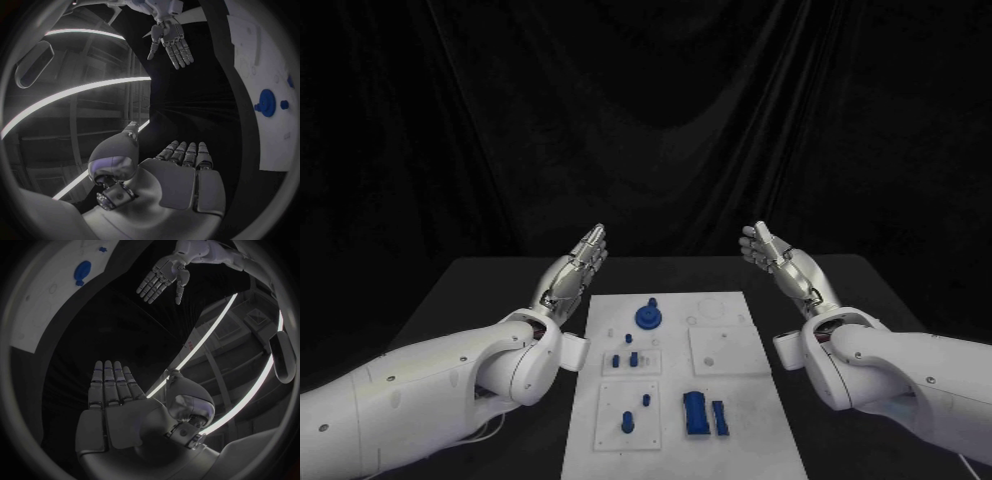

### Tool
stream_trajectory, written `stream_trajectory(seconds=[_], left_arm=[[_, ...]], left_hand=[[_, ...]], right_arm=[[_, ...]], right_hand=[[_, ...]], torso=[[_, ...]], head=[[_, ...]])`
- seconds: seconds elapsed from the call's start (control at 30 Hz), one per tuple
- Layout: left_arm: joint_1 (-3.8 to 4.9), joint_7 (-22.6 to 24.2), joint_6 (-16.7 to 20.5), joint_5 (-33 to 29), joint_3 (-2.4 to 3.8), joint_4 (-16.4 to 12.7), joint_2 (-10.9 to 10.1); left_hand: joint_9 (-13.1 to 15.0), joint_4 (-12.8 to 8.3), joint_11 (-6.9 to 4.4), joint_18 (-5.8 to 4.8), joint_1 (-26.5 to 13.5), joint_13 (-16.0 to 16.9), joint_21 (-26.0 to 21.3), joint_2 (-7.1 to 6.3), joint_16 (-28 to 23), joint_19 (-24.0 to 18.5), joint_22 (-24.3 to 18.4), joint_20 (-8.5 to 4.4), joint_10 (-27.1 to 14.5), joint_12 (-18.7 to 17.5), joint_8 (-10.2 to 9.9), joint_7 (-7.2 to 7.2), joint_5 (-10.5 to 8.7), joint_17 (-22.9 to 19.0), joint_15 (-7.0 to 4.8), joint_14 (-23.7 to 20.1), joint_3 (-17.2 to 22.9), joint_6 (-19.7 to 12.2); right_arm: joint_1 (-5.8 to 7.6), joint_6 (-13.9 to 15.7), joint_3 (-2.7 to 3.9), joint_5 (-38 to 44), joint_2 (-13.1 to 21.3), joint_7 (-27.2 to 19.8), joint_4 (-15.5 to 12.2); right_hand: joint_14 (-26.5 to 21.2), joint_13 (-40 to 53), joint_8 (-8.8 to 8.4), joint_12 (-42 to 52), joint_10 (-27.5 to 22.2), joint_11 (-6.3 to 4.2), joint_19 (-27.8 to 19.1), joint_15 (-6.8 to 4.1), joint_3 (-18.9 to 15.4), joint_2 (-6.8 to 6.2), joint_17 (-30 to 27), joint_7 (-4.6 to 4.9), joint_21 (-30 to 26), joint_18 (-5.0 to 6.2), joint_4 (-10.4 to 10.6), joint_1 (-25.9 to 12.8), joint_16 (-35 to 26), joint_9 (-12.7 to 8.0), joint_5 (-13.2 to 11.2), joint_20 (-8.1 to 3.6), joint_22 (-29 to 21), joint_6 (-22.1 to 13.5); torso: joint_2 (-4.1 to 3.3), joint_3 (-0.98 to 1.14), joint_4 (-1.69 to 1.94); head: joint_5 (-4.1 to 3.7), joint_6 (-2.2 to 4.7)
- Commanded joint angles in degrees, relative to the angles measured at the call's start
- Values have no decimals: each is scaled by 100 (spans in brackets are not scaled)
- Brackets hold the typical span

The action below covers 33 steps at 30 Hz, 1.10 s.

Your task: Assemble the parts on the task board

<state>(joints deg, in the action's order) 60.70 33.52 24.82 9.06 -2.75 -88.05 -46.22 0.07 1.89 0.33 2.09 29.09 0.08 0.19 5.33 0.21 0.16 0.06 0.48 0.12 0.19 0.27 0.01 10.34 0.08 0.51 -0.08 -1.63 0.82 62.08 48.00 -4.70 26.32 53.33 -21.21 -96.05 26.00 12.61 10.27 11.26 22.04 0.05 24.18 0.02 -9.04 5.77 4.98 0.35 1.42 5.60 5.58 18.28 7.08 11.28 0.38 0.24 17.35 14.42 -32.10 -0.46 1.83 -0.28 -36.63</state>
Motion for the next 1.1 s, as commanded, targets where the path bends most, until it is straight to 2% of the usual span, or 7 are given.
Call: stream_trajectory(seconds=[0.03,0.4,0.47,0.5,0.53,0.57,1.1], left_arm=[[-27,-240,1262,-614,81,-83,56],[-54,-372,1930,-906,275,-191,153],[-54,-372,1930,-906,275,-191,153],[-54,-372,1930,-906,275,-191,153],[-54,-372,1930,-906,275,-191,153],[-54,-372,1930,-906,275,-191,153],[-54,-372,1930,-906,275,-191,153]], left_hand=[[-7,-189,-33,-209,-928,-8,-19,-533,-21,-16,-6,-48,-12,-19,-27,-1,-331,-8,-51,8,163,-82],[-7,-189,-33,-209,-1666,-8,-19,-533,-21,-16,-6,-48,-12,-19,-27,-1,-594,-8,-51,8,163,-82],[-7,-189,-33,-209,-1764,-8,-19,-533,-21,-16,-6,-48,-12,-19,-27,-1,-628,-8,-51,8,163,-82],[-7,-189,-33,-209,-1809,-8,-19,-533,-21,-16,-6,-48,-12,-19,-27,-1,-1034,-8,-51,8,163,-82],[-7,-189,-33,-209,-1851,-8,-19,-533,-21,-16,-6,-48,-12,-19,-27,-1,-1034,-8,-51,8,163,-82],[-7,-189,-33,-209,-1907,-8,-19,-533,-21,-16,-6,-48,-12,-19,-27,-1,-1034,-8,-51,8,163,-82],[-7,-189,-33,-209,-2909,-8,-19,-533,-21,-16,-6,-48,-12,-19,-27,-1,-1034,-8,-51,8,163,-82]], right_arm=[[-59,-228,106,-1348,-215,-484,170],[-186,-382,455,-2579,-837,-843,591],[-191,-388,468,-2626,-861,-857,607],[-191,-388,470,-2632,-864,-859,609],[-191,-388,470,-2632,-864,-859,609],[-191,-388,470,-2632,-864,-859,609],[-191,-388,470,-2632,-864,-859,609]], right_hand=[[-830,-402,-328,-359,-702,-5,-771,-2,292,-577,-498,-35,-142,-560,-558,-581,-228,-360,-38,-24,-553,-463],[-1493,-725,-590,-646,-1265,-5,-1389,-2,904,-577,-498,-35,-142,-560,-558,-1034,-708,-649,-38,-24,-997,-829],[-1578,-765,-622,-683,-1335,-5,-1469,-2,904,-577,-498,-35,-142,-560,-558,-1086,-708,-685,-38,-24,-1053,-876],[-1620,-786,-1027,-703,-1375,-5,-1506,-2,904,-577,-498,-35,-142,-560,-558,-1112,-708,-703,-38,-24,-1080,-897],[-1659,-804,-1027,-719,-1405,-5,-1541,-2,904,-577,-498,-35,-142,-560,-558,-1147,-708,-718,-38,-24,-1106,-910],[-1707,-829,-1027,-1126,-1447,-5,-1588,-2,904,-577,-498,-35,-142,-560,-558,-1166,-708,-1128,-38,-24,-1140,-943],[-2128,-1261,-1027,-1126,-2204,-5,-1971,-2,904,-577,-498,-35,-142,-560,-558,-1828,-708,-1128,-38,-24,-1735,-1442]], torso=[[78,38,-155],[92,46,-183],[92,46,-183],[92,46,-183],[92,46,-183],[92,46,-183],[92,46,-183]], head=[[21,167],[28,226],[28,226],[28,226],[28,226],[28,226],[28,226]])
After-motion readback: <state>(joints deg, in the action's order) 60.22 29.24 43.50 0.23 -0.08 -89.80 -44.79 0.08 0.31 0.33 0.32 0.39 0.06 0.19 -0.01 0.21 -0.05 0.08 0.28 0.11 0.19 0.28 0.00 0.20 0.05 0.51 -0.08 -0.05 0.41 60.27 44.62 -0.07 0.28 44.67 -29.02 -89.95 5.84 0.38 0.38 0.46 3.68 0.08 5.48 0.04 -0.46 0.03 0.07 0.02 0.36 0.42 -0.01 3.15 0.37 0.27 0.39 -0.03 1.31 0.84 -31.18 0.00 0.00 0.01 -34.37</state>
